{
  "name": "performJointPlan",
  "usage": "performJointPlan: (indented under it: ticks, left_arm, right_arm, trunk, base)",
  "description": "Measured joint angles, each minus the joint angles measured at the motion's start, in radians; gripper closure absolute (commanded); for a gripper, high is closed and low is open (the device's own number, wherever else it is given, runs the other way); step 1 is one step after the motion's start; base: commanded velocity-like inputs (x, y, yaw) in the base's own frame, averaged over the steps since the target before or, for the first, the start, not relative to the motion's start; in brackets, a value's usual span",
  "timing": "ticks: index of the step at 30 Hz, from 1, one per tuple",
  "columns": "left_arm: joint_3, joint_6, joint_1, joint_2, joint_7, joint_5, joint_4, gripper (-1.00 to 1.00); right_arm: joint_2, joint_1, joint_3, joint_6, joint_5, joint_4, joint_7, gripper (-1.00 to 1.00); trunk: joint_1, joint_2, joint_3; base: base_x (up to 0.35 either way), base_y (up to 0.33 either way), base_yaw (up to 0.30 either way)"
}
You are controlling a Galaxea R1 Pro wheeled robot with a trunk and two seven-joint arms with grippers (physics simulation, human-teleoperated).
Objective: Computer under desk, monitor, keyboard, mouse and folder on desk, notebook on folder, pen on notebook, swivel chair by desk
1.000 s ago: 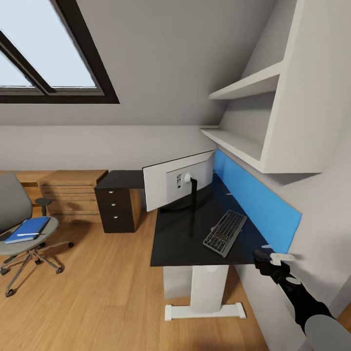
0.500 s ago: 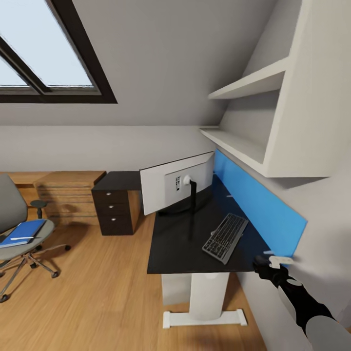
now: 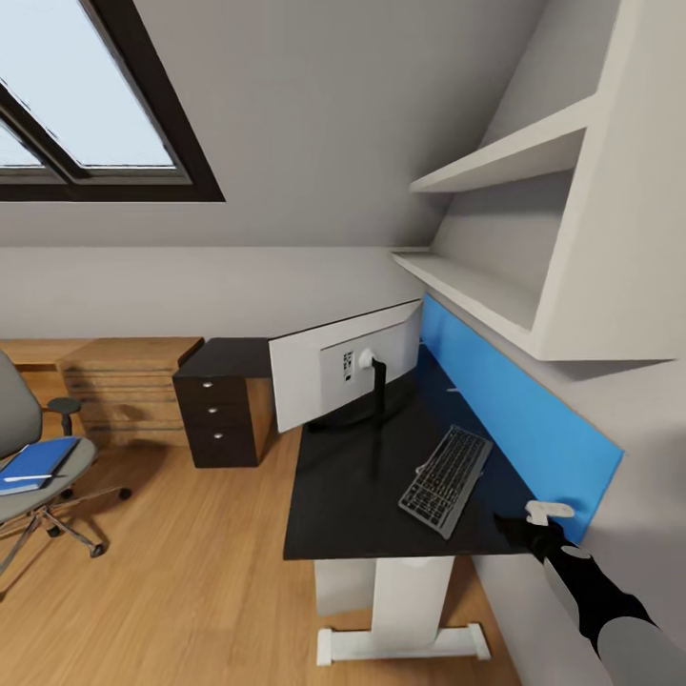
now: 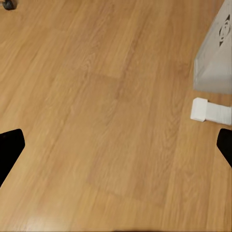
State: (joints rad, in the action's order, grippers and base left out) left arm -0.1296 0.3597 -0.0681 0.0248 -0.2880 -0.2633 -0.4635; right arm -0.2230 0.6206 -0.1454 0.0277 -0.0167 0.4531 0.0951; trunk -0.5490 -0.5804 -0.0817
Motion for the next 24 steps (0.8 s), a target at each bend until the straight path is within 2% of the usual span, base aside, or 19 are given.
performJointPlan:
  ticks: [4, 8, 10, 12, 18, 19, 21, 24]
  left_arm:
    - [-0.002, 0.0, 0.0, 0.0, 0.0, 0.0, 0.0, -1.0]
    - [-0.001, 0.0, 0.0, 0.0, -0.001, 0.0, -0.002, -1.0]
    - [0.0, 0.0, 0.0, -0.001, 0.0, 0.0, -0.016, -1.0]
    - [0.0, 0.0, 0.0, -0.001, 0.002, 0.0, -0.042, -1.0]
    - [-0.001, 0.0, 0.0, -0.007, 0.005, -0.012, -0.165, -1.0]
    - [-0.003, -0.004, 0.0, -0.008, 0.005, -0.021, -0.222, -1.0]
    - [-0.003, -0.006, 0.006, -0.008, 0.004, -0.03, -0.271, -1.0]
    - [-0.005, -0.046, 0.074, -0.015, 0.003, -0.041, -0.427, -1.0]
  right_arm:
    - [-0.001, 0.0, -0.001, 0.001, 0.0, -0.001, -0.001, -1.0]
    - [-0.02, 0.0, -0.003, 0.019, 0.0, -0.003, -0.004, -1.0]
    - [-0.033, 0.0, -0.004, 0.067, -0.001, -0.004, -0.005, -1.0]
    - [-0.038, 0.0, -0.008, 0.084, -0.001, -0.004, -0.006, -1.0]
    - [-0.049, 0.006, -0.023, 0.15, -0.001, -0.004, -0.011, -1.0]
    - [-0.05, 0.007, -0.029, 0.161, -0.002, -0.003, -0.013, -1.0]
    - [-0.052, 0.007, -0.037, 0.175, -0.003, -0.002, -0.015, -1.0]
    - [-0.053, 0.008, -0.066, 0.207, -0.006, 0.001, -0.016, -1.0]
  trunk:
    - [0.0, 0.0, 0.0]
    - [0.0, 0.0, 0.0]
    - [0.0, 0.0, 0.0]
    - [0.0, 0.0, 0.0]
    - [0.0, 0.0, 0.0]
    - [0.0, 0.0, 0.0]
    - [0.0, 0.0, 0.0]
    - [0.0, 0.0, 0.0]
  base:
    - [0.239, 0.0, 0.0]
    - [0.104, 0.0, 0.0]
    - [0.025, 0.0, 0.0]
    - [0.011, 0.0, 0.0]
    - [0.002, 0.0, 0.0]
    - [0.0, 0.0, 0.0]
    - [0.0, 0.0, 0.0]
    - [0.0, 0.0, 0.0]
